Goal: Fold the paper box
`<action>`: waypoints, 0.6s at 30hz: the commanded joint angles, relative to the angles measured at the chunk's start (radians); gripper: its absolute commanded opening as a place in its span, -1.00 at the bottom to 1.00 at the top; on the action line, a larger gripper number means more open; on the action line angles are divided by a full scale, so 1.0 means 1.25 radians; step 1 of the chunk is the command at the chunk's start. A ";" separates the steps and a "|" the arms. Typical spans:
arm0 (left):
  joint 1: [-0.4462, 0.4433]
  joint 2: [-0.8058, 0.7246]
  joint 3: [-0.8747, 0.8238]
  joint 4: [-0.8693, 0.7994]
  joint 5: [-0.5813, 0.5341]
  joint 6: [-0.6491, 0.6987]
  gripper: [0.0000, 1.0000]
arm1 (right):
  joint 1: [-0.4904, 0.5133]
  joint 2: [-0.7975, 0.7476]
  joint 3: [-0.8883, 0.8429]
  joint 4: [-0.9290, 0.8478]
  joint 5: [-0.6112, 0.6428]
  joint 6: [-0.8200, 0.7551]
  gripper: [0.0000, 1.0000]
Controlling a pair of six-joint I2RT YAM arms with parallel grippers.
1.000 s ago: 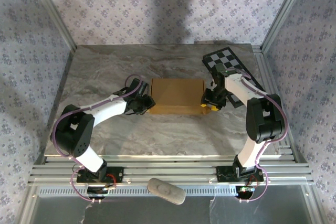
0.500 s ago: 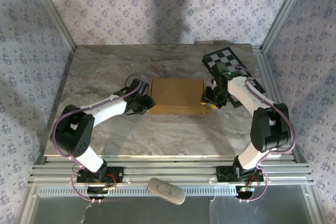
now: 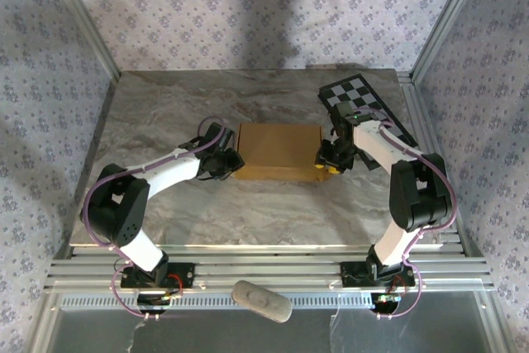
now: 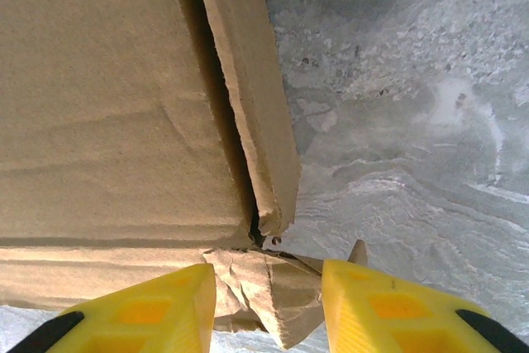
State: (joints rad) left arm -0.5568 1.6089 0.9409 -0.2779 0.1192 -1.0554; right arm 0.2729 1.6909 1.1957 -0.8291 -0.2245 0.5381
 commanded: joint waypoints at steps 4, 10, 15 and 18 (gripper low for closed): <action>0.003 0.018 0.013 -0.046 -0.014 0.015 -0.41 | 0.003 -0.012 -0.038 -0.011 -0.001 0.024 -0.18; 0.003 0.020 0.014 -0.045 -0.012 0.012 -0.41 | 0.015 -0.020 -0.035 -0.014 0.004 0.039 -0.18; 0.003 0.021 0.012 -0.044 -0.009 0.011 -0.41 | 0.019 0.004 -0.035 0.000 0.000 0.047 -0.18; 0.003 0.020 0.011 -0.044 -0.008 0.011 -0.43 | 0.018 0.010 -0.044 0.027 -0.001 0.049 -0.23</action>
State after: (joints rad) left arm -0.5568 1.6093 0.9417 -0.2829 0.1196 -1.0554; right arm 0.2909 1.6905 1.1561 -0.8139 -0.2249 0.5808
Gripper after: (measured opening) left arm 0.291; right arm 0.389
